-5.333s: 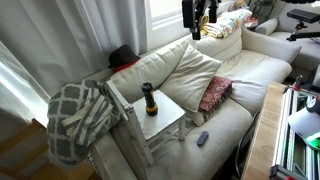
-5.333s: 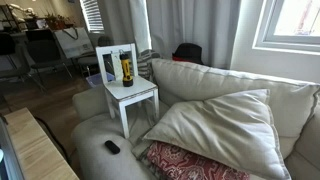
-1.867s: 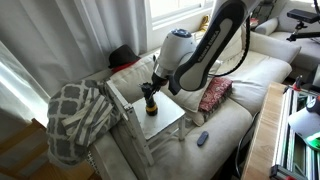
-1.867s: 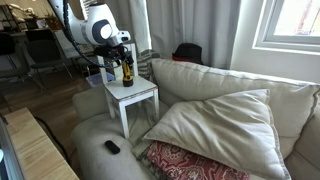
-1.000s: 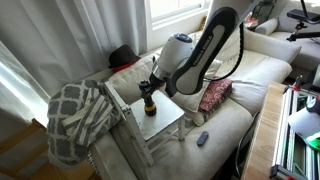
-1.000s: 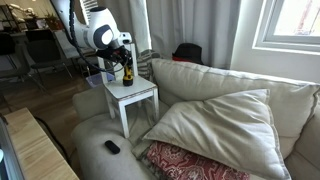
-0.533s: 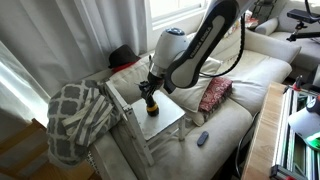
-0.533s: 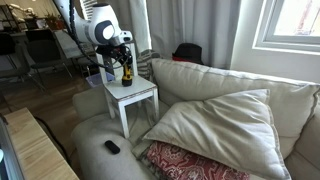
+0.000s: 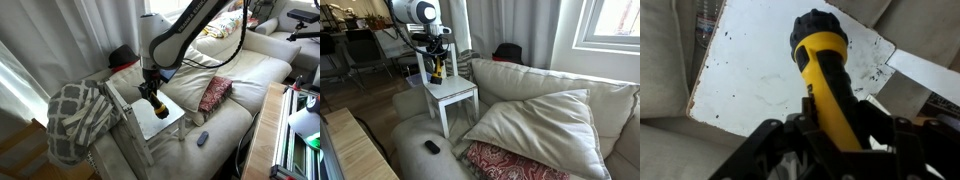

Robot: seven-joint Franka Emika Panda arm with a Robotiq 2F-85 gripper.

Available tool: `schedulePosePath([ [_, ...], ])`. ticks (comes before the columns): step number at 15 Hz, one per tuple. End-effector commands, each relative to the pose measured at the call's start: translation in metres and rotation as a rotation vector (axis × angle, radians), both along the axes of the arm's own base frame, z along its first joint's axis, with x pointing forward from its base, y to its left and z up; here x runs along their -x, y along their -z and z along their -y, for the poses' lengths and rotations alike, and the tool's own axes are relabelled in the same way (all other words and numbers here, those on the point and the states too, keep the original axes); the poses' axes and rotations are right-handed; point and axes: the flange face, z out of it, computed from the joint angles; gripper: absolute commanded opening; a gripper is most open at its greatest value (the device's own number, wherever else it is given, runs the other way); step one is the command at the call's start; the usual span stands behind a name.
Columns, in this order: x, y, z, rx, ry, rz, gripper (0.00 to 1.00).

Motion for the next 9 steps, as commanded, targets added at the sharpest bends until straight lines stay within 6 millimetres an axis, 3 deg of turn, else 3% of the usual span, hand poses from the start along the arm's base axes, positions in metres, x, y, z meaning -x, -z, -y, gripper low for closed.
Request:
schedulePosePath([
  [1,-0.017,0.023,-0.008,-0.048,0.058,-0.093,0.27],
  [5,-0.034,0.059,0.003,-0.075,0.164,-0.106,0.27],
  [9,-0.057,0.076,0.004,-0.123,0.235,-0.051,0.27],
])
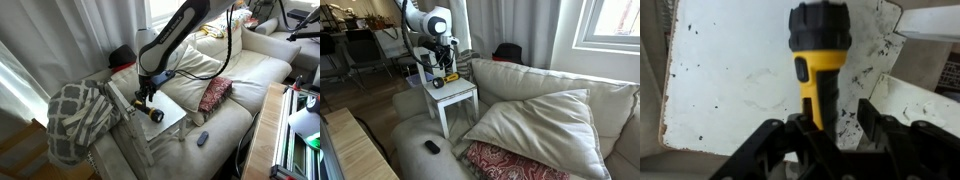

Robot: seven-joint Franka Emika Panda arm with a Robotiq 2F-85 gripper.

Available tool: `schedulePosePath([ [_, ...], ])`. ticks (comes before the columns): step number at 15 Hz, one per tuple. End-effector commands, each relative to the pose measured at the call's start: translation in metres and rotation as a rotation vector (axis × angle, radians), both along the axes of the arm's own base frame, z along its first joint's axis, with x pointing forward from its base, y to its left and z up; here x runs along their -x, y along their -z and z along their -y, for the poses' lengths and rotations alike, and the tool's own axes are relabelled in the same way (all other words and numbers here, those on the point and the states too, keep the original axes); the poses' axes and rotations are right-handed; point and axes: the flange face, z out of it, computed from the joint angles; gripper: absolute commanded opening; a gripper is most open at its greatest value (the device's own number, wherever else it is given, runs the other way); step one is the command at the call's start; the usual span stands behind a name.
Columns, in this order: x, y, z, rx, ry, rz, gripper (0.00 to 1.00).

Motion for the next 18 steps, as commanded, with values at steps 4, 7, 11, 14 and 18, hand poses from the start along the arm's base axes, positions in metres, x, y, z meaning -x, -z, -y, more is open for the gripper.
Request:
schedulePosePath([
  [4,-0.018,0.047,-0.005,0.002,0.078,0.012,0.27],
  [7,-0.019,0.057,-0.009,0.012,0.078,0.008,0.27],
  [11,-0.024,0.045,-0.011,0.019,0.078,0.027,0.72],
  [14,-0.023,0.023,-0.009,-0.011,0.061,0.021,0.92],
  [18,-0.011,-0.014,0.02,0.052,0.074,0.036,1.0],
])
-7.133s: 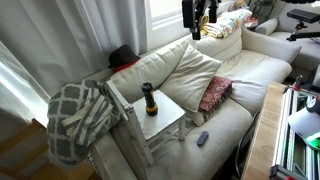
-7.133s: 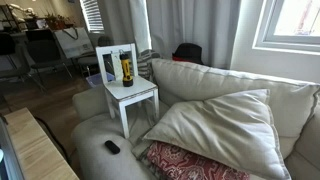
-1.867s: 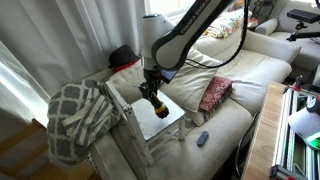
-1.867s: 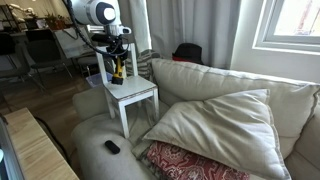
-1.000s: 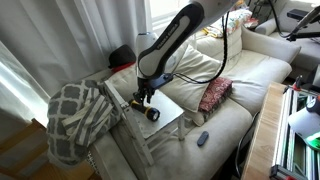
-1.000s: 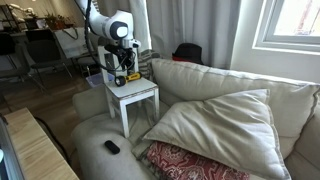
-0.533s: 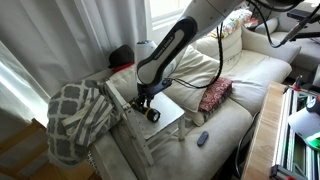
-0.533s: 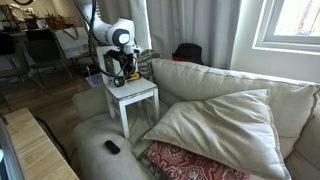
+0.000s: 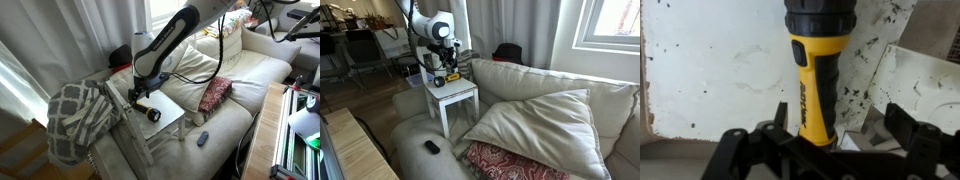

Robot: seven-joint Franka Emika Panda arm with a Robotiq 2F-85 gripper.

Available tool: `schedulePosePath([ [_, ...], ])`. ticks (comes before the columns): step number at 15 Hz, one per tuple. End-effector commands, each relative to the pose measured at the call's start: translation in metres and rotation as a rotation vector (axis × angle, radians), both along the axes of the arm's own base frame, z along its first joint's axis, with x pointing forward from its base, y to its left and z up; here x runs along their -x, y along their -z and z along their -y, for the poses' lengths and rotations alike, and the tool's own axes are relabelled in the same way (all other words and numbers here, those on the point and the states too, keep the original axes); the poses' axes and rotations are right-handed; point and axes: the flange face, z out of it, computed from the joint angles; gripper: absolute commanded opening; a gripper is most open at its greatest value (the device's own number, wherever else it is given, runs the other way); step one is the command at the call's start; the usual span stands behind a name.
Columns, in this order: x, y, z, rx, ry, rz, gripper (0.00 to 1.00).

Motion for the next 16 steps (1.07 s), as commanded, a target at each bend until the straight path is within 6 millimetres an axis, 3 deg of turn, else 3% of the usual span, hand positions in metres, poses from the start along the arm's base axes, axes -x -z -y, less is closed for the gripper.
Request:
schedulePosePath([
  [1,0.024,-0.034,0.039,0.079,0.012,-0.028,1.0],
  [5,0.059,-0.04,0.099,0.145,0.066,-0.096,1.0],
  [9,0.103,-0.018,0.15,0.177,0.15,-0.174,1.0],
  [10,0.075,-0.02,0.136,0.155,0.115,-0.149,1.0],
  [12,0.092,-0.012,0.152,0.166,0.134,-0.18,1.0],
  [16,0.095,-0.015,0.15,0.166,0.141,-0.181,1.0],
])
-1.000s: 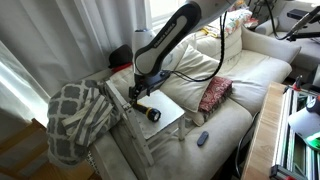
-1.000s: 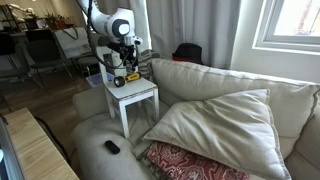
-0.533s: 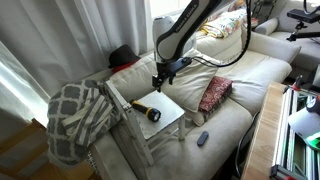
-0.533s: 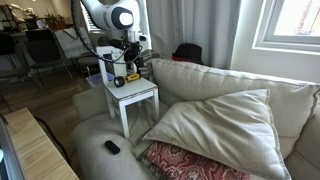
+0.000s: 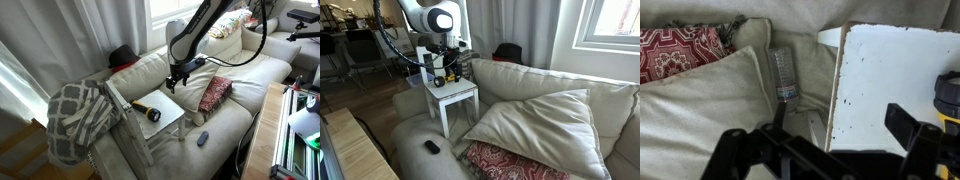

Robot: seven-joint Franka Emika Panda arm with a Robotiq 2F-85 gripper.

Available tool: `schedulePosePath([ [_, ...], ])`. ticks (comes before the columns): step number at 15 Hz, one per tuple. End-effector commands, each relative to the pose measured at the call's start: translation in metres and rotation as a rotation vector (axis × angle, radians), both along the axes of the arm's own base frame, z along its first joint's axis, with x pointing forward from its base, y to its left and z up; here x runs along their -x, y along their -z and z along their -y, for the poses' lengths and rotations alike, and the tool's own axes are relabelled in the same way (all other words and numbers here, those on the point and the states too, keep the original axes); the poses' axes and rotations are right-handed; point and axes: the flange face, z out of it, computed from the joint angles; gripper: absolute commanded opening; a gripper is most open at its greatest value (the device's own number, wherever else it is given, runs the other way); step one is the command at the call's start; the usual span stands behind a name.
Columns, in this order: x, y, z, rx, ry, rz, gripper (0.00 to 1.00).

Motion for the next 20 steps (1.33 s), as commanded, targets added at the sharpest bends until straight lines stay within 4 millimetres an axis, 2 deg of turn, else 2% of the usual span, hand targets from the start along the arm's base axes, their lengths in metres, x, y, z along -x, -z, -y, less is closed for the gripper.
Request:
schedulePosePath([
  [1,-0.001,-0.001,0.0,0.0,0.001,0.0,1.0],
  [3,-0.001,-0.002,0.0,0.0,0.002,0.001,1.0],
  [5,-0.002,0.034,0.017,-0.082,0.051,-0.111,1.0],
  [7,0.007,0.071,0.035,-0.154,0.072,-0.187,1.0],
  [9,0.018,0.093,0.06,-0.232,0.094,-0.231,1.0],
  [12,0.034,0.133,0.095,-0.354,0.07,-0.206,1.0],
  [14,0.041,0.17,0.102,-0.457,0.06,-0.187,1.0],
  [16,0.05,0.197,0.109,-0.516,0.05,-0.16,1.0],
  [18,0.056,0.221,0.11,-0.527,0.056,-0.135,1.0],
  [20,0.058,0.242,0.109,-0.491,0.146,-0.083,1.0],
])
